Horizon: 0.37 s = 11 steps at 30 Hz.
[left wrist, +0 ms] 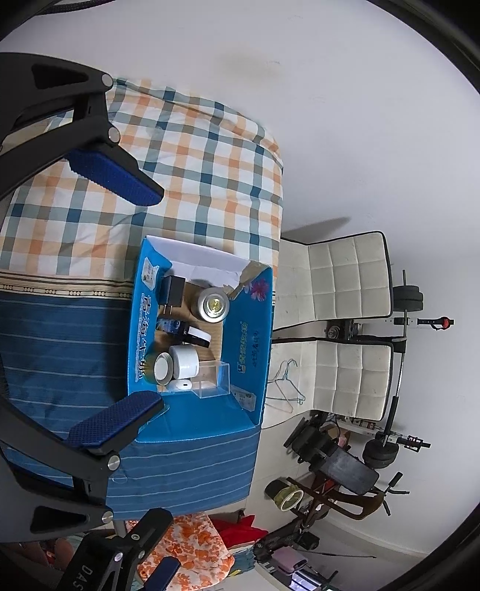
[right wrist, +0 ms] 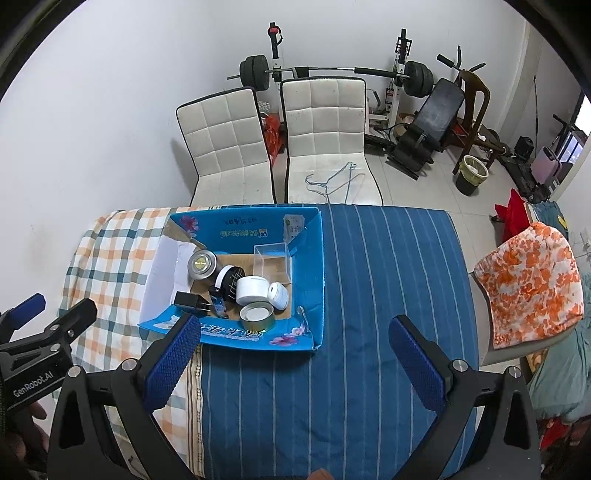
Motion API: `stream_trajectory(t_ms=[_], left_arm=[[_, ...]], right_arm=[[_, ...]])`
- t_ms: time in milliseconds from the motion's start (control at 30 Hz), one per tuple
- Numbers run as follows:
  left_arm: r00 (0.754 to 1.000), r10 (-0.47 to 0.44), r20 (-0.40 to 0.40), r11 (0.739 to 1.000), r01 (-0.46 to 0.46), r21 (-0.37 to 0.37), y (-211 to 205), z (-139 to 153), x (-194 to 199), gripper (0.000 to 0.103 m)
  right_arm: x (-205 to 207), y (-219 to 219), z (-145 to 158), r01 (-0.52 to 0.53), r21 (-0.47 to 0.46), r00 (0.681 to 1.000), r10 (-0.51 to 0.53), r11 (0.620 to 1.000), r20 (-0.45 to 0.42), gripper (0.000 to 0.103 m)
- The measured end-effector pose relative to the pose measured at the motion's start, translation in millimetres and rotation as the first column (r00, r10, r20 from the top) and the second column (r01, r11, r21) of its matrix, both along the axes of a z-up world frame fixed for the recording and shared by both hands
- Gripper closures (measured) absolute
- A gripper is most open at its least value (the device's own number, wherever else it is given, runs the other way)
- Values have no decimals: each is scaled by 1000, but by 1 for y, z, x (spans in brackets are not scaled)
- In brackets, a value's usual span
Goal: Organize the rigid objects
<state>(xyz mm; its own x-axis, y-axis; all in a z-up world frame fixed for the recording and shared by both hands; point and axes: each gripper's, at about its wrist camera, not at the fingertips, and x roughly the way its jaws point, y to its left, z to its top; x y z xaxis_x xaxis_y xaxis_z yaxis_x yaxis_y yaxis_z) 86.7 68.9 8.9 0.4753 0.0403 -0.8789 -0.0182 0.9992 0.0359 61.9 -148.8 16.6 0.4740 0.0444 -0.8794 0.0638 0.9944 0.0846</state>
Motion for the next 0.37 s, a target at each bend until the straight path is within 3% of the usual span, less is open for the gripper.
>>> stream_trajectory(t_ms=[367], left_arm=[[1000,8,7,1000,-8,-3,3,0,-2,0]], right_arm=[[0,-2,-1,4,-5,1000,-4,1000,-3,0]])
